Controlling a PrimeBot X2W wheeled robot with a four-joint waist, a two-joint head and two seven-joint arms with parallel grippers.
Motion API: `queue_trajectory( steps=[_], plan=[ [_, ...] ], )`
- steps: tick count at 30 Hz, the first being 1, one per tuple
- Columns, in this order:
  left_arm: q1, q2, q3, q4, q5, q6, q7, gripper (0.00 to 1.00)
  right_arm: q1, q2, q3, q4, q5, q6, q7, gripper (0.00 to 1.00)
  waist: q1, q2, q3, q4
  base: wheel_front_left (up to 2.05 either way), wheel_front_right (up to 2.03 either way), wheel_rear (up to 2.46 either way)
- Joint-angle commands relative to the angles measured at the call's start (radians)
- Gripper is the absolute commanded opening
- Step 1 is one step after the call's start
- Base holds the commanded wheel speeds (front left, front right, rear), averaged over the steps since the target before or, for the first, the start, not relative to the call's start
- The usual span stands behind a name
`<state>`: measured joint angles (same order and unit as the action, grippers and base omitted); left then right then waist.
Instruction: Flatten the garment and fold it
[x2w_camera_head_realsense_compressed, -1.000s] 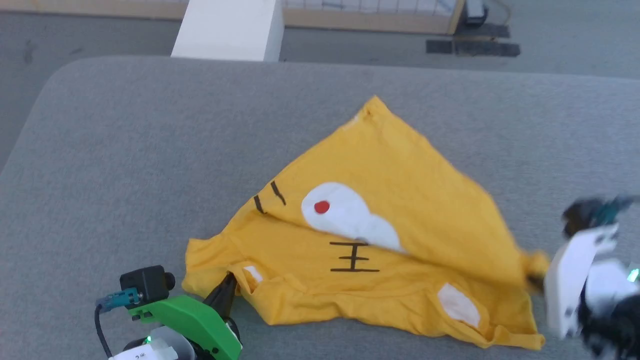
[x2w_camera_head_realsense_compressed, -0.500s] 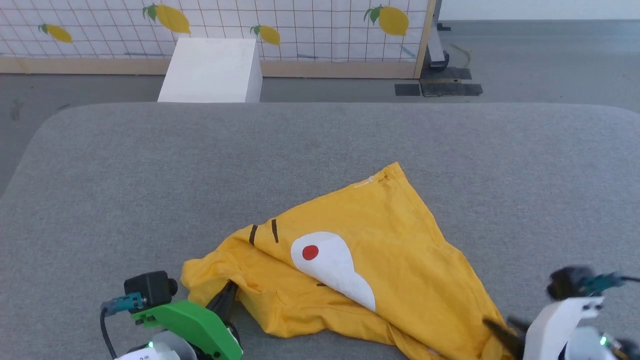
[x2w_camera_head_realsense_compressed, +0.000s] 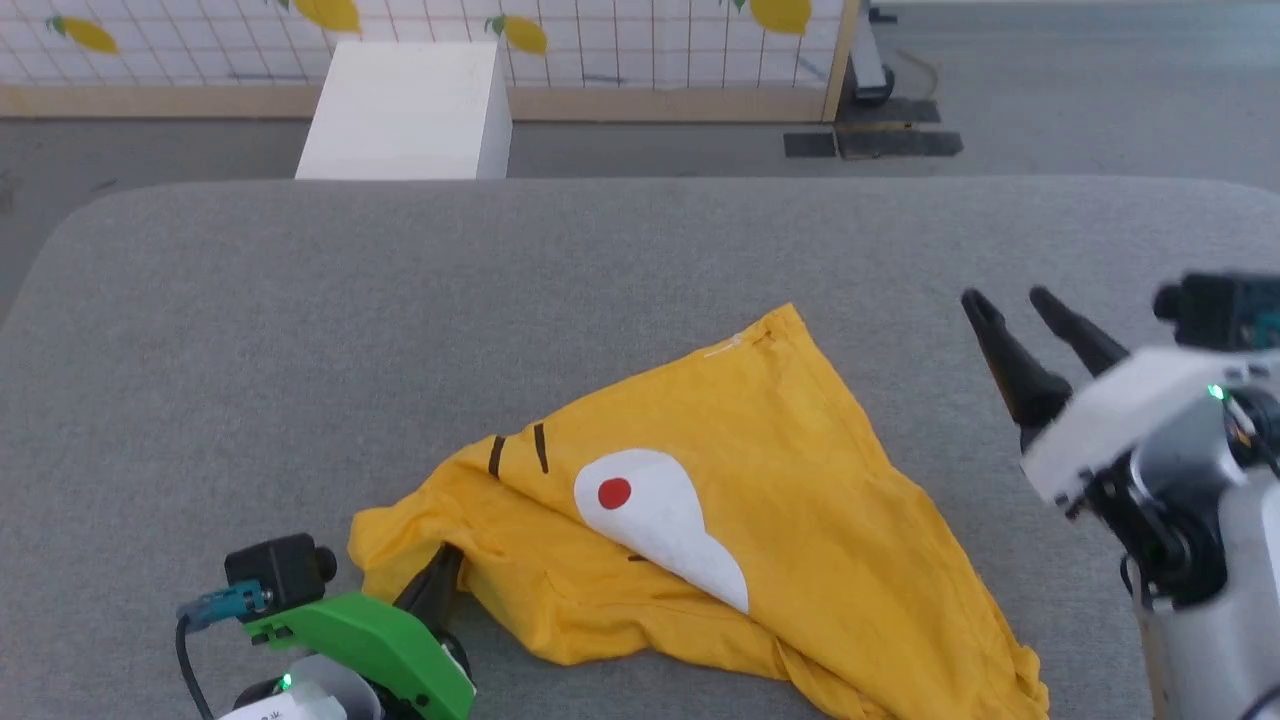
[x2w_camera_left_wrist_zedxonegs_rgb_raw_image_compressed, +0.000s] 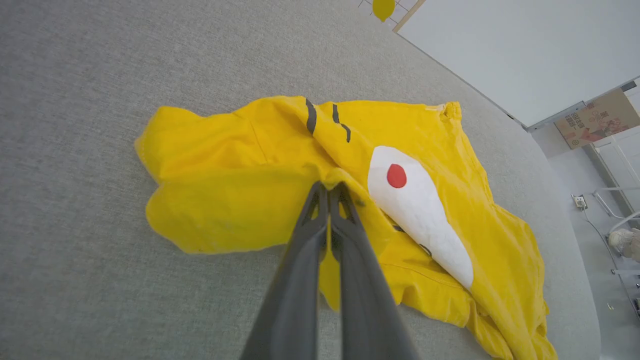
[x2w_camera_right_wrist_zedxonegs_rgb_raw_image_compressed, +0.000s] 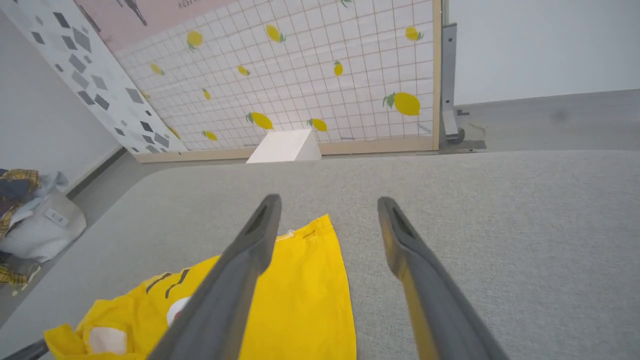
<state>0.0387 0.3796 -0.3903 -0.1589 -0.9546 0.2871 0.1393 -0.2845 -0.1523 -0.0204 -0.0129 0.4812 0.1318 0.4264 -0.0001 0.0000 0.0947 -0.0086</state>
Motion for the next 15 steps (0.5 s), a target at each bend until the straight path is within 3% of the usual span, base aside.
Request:
queue_trajectory(
  steps=[1,7,15],
  plan=[
    [-0.02,0.002,0.001,-0.009,0.011,-0.004,-0.004,0.0,-0.052,-0.008,0.014,0.035,-0.025,-0.001,0.014,1.0,0.0001,0.0,0.061,0.047,0.0,0.0,0.0],
    [-0.064,-0.01,-0.009,-0.019,0.019,-0.018,-0.009,0.0,-0.292,-0.029,0.108,0.233,-0.118,-0.001,0.143,1.0,0.0001,0.0,0.171,0.14,0.0,0.0,0.0],
    [-0.116,-0.035,-0.023,-0.003,0.02,-0.049,-0.023,0.0,-0.537,-0.079,0.223,0.458,-0.307,-0.001,0.427,1.0,0.0001,0.0,0.294,0.25,0.0,0.0,0.0]
  ],
)
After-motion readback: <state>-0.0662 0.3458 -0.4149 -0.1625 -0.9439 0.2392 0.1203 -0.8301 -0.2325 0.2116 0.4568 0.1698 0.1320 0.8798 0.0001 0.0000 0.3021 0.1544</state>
